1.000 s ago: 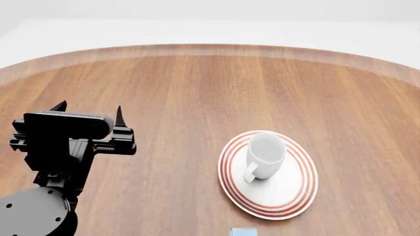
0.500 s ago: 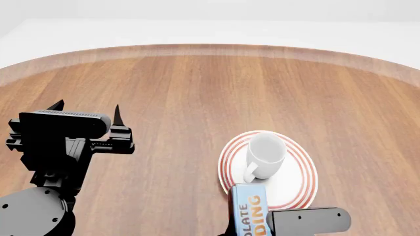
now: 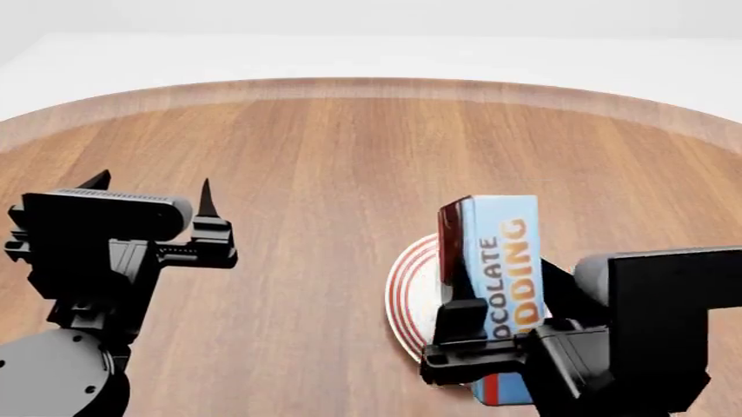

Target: Pick up the white mug and put it on the plate, and put the chocolate pudding to the right of the plate.

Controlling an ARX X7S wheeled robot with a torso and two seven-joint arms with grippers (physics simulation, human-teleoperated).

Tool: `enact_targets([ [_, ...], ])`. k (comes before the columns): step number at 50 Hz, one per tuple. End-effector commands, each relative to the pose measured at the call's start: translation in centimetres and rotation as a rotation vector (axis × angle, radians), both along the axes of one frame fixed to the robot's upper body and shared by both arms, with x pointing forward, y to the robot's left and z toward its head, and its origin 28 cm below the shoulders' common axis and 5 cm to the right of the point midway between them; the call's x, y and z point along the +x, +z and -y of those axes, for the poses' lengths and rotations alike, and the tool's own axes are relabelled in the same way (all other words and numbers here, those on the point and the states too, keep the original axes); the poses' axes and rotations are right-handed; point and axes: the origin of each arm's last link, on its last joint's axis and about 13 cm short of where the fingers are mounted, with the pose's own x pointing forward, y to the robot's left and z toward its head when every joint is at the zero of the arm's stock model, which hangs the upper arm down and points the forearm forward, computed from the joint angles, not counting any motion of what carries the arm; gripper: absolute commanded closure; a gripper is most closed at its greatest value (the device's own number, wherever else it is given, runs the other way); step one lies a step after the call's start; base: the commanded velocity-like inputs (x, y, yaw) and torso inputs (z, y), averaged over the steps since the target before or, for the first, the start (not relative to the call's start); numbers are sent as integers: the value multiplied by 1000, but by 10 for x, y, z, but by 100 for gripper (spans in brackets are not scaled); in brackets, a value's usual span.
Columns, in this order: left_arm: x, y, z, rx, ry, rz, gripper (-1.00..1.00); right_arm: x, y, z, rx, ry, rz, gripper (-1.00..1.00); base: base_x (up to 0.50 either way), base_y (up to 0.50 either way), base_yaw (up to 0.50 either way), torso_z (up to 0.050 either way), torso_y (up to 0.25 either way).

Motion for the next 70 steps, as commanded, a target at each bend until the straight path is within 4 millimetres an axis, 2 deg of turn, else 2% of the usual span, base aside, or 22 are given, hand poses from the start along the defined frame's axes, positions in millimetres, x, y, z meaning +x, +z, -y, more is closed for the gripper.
enact_targets([
  [1,0,6,5,-5,-35,29,-100,0,51,27,28,-155,198,100,0,0,0,0,0],
  [4,0,6,5,-6,-32,29,-100,-4,64,36,20,-220,253,100,0,0,0,0,0],
  [9,-1,7,5,-5,-31,32,-100,-6,72,43,6,-290,299,100,0,0,0,0,0],
  [16,0,5,5,-4,-29,29,-100,-16,93,58,-45,-435,458,100,0,0,0,0,0],
  [20,0,6,5,-4,-31,29,-100,-11,101,62,-82,-464,546,100,0,0,0,0,0],
  [27,1,5,4,-5,-29,25,-100,-2,123,76,-46,-454,651,100,0,0,0,0,0],
  [30,1,4,5,-2,-35,24,-100,7,133,88,-87,-484,730,100,0,0,0,0,0],
  [31,1,3,5,-1,-36,23,-100,9,140,93,-147,-494,851,100,0,0,0,0,0],
  [33,3,2,5,-2,-37,20,-100,14,148,98,-55,-530,876,100,0,0,0,0,0],
  [36,4,-1,6,-1,-43,15,-100,38,148,102,-105,-416,845,100,0,0,0,0,0],
  [43,5,0,6,4,-43,12,-100,86,118,101,-219,-255,721,100,0,0,0,0,0],
  [44,4,0,6,4,-44,11,-100,93,116,105,-216,-289,687,100,0,0,0,0,0],
  [47,4,0,7,5,-44,11,-100,100,113,109,-216,-257,665,100,0,0,0,0,0],
  [51,4,-1,7,6,-45,10,-100,120,105,121,-235,-230,539,100,0,0,0,0,0],
  [56,4,-2,8,7,-44,6,-100,132,104,129,-230,-222,458,100,0,0,0,0,0],
  [60,4,-2,8,7,-46,3,-100,146,111,139,-276,-208,368,100,0,0,0,0,0],
  [65,5,-2,8,9,-47,1,-100,157,114,145,-160,-205,250,100,0,0,0,0,2],
  [66,5,-2,8,12,-49,0,-100,167,119,150,-194,-227,258,100,0,0,0,0,0],
  [69,5,-2,8,12,-49,0,-100,169,121,152,-184,-226,252,100,0,0,0,0,0],
  [70,6,-2,8,13,-47,-3,-100,178,127,158,-318,-185,192,100,0,0,0,0,0],
])
